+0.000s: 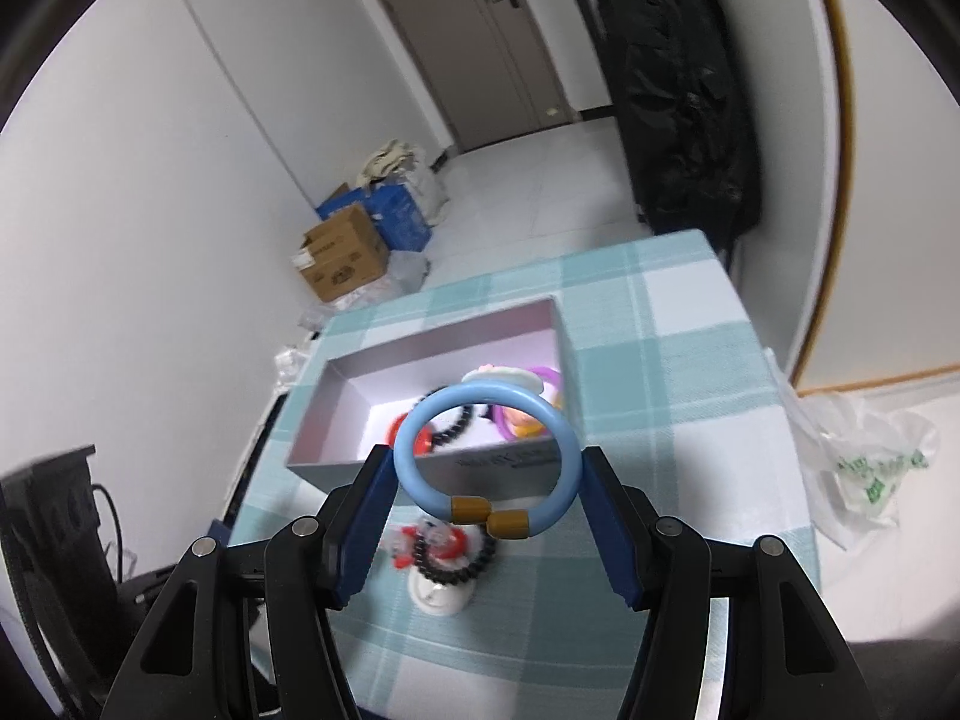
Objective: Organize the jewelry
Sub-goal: 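Carry the yellow charm with the left gripper while the right gripper carries the bangle over the box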
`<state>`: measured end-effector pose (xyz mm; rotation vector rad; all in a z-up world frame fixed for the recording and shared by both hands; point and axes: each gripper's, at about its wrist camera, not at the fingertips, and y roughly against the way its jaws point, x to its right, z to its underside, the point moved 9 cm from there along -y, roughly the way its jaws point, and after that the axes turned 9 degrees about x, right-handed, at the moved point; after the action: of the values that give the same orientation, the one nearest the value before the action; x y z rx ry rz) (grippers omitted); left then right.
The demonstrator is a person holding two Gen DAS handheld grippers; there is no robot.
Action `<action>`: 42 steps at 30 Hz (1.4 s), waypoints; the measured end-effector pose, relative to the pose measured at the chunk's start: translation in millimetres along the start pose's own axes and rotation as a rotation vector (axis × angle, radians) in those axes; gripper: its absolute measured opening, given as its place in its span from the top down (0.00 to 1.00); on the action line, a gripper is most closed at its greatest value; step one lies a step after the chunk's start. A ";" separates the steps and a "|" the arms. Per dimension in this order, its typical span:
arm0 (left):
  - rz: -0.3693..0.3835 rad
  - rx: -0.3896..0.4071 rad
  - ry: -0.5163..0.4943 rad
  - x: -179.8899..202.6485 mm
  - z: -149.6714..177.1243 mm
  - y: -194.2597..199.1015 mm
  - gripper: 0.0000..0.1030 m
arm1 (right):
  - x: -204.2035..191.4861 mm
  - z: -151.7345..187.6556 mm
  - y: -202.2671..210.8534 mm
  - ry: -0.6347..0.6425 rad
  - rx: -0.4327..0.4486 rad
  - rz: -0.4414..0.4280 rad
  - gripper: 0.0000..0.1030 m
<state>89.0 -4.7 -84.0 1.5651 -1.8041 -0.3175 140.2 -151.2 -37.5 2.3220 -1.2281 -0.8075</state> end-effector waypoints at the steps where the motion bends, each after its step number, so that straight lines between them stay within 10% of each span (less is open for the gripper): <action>1: 0.009 0.009 0.010 0.0 -5.7 0.5 0.94 | -3.6 -1.8 -0.5 0.011 0.004 -0.010 0.41; 16: 0.048 0.044 0.054 -0.9 -70.6 -27.5 0.95 | -36.4 -24.6 -31.9 0.053 -0.010 -0.128 0.41; 42: 0.092 -0.083 0.220 -45.4 -78.7 -84.6 0.95 | -18.6 -29.4 -77.3 -0.126 -0.152 -0.209 0.41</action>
<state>204.8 38.6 -95.1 1.3969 -1.6645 -0.1669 198.3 -91.8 -54.0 2.3294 -0.9449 -1.0937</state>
